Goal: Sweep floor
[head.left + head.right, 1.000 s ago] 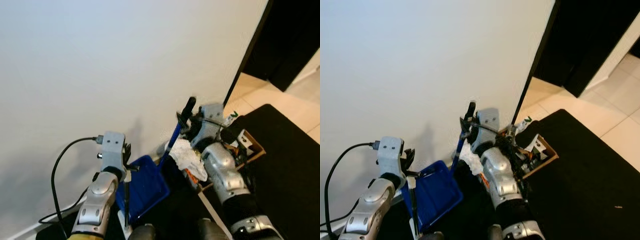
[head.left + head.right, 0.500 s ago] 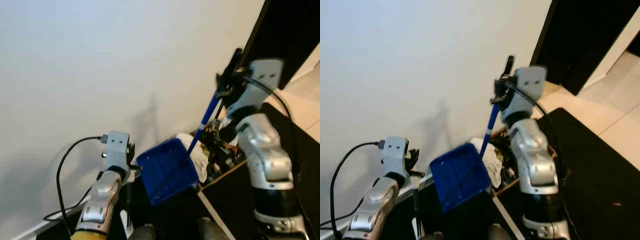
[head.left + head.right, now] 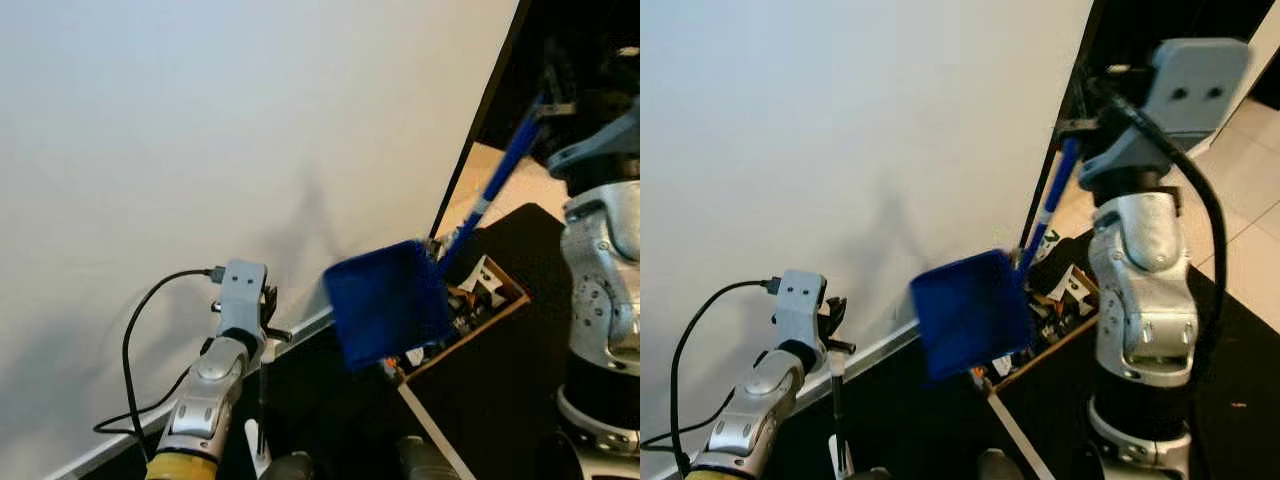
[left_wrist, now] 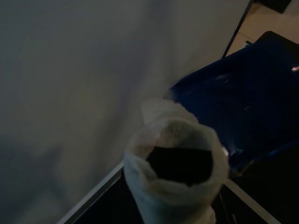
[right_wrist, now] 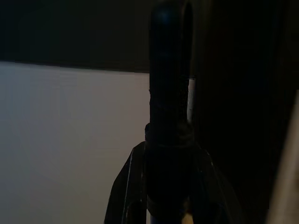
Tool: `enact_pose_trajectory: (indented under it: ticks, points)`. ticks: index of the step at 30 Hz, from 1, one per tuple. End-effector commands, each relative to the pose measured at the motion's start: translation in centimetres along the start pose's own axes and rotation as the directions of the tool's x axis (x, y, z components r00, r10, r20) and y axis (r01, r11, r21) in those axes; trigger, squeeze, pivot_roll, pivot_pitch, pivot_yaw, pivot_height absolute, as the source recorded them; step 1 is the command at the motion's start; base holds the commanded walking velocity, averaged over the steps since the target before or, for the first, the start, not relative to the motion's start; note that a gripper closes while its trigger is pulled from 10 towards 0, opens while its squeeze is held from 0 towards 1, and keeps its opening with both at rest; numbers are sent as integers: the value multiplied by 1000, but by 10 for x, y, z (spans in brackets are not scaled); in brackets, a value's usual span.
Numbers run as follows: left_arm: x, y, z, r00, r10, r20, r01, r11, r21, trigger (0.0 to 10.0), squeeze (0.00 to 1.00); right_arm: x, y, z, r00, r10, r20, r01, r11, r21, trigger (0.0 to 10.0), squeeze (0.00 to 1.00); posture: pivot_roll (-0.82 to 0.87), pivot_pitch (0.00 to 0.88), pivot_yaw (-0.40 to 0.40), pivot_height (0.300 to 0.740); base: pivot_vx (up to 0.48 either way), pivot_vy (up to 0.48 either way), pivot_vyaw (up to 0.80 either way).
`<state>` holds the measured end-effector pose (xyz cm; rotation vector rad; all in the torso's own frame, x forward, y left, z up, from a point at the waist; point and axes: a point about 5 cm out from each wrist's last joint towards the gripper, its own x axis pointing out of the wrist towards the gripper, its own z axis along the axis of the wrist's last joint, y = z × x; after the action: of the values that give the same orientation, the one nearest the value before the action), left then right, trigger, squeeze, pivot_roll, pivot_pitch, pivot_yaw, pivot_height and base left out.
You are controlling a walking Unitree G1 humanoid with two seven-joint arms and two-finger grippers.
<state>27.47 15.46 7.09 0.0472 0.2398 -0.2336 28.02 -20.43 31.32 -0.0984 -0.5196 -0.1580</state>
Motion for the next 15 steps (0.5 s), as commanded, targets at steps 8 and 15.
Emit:
enact_pose_trajectory:
  ticks: [8, 15]
  points:
    - [2, -3, 4, 1000, -19, 8, 19, 1000, 7, 10000, 0, -15, -24, -21, 984, -93, -150, 97, 995, 21, 10000, 0, 47, 111, 51, 740, 0, 0, 0]
    - [5, -9, 24, 996, -46, 79, 47, 999, -11, 10000, 0, -14, -22, -21, 983, -81, -163, 86, 996, 22, 10000, 0, 55, 113, 44, 740, 0, 0, 0]
